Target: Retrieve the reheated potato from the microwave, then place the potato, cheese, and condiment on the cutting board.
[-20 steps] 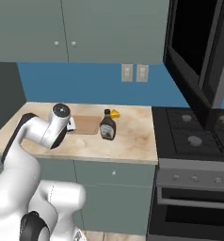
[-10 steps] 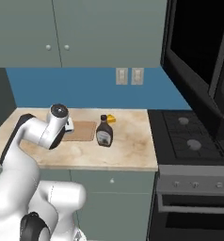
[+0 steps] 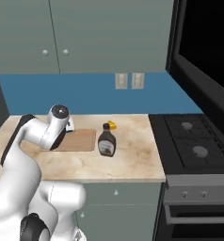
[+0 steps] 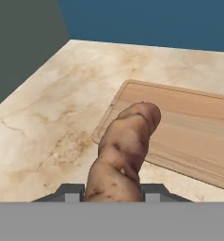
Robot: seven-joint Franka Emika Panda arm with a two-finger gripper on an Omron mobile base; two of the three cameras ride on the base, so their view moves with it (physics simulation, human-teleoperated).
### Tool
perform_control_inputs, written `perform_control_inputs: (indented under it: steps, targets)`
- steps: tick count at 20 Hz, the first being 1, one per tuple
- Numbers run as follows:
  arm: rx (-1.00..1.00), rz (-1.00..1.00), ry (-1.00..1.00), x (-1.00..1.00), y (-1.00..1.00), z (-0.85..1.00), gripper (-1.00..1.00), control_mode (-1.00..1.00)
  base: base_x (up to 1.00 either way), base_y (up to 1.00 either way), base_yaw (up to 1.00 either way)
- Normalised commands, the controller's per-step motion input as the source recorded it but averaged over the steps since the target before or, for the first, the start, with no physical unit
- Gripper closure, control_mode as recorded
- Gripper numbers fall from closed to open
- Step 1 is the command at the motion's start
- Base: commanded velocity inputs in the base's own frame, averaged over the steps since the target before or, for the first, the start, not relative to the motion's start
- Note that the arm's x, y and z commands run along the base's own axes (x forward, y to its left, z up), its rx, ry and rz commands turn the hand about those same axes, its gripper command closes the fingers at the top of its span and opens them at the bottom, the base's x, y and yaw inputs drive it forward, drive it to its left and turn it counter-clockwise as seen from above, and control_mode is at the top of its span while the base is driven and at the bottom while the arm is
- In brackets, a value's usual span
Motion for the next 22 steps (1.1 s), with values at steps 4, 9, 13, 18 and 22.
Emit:
perform_control_inputs:
  steps: [4, 9, 13, 18, 22]
  targets:
    - [0.0, 0.0, 0.0, 0.0, 0.0, 0.0, 1.0, 1.0, 0.39, 0.43, 0.0]
    - [0.0, 0.0, 0.0, 0.0, 0.0, 0.0, 1.0, 1.0, 0.41, 0.3, 0.01]
    - [0.0, 0.0, 0.0, 0.0, 0.0, 0.0, 1.0, 1.0, 0.37, 0.23, 0.03]
    - [0.0, 0.0, 0.0, 0.0, 0.0, 0.0, 1.0, 1.0, 0.15, 0.1, 0.02]
    - [0.0, 0.0, 0.0, 0.0, 0.0, 0.0, 1.0, 1.0, 0.0, 0.0, 0.0]
